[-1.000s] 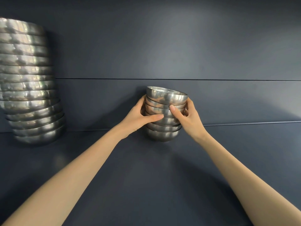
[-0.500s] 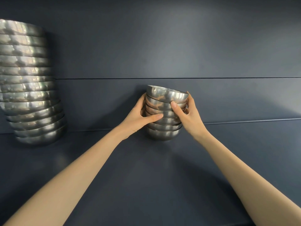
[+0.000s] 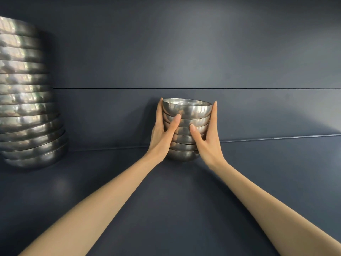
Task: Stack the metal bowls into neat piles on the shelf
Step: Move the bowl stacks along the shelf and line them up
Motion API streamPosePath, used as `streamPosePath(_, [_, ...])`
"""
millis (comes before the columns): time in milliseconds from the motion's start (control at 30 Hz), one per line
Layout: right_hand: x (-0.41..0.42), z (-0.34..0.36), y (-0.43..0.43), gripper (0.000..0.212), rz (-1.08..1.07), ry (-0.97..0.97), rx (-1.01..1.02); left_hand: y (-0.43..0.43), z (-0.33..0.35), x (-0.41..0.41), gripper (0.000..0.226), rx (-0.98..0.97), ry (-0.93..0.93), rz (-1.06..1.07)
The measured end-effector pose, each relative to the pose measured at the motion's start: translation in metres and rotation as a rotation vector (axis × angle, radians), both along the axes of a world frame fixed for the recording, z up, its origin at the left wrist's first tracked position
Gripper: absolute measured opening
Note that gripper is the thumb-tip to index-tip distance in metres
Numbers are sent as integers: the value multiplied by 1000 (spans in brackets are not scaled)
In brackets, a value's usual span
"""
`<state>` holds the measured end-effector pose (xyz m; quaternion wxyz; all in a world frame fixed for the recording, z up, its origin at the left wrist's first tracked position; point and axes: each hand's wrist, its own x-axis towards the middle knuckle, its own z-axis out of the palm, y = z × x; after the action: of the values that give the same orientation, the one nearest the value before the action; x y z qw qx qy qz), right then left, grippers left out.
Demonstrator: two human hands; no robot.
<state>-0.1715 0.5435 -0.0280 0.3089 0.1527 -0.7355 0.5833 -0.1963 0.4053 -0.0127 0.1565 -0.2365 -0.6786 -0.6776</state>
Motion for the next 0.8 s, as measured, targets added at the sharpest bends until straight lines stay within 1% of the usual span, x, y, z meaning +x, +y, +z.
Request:
streamPosePath(100, [0,-3,2,86,41,-1,8,-3,-7,1,87,-59,-1,-14])
streamPosePath(200, [0,-5,4,86,56,3,46,-7,-12,3,89,-144,-9,5])
streamPosePath(267, [0,-5,5,87,56,7,59,-7,-13,2,89,-164,6,7])
streamPosePath(367, [-1,-6,6,88,49,11,63,-3,-14,0,81,-145,34,42])
streamPosePath(600, [1,-7,6,88,28,26,75,3,-15,5,64,-51,19,76])
streamPosePath(800, [1,-2,2,90,37,36,63,2,-5,13,70,-15,29,49])
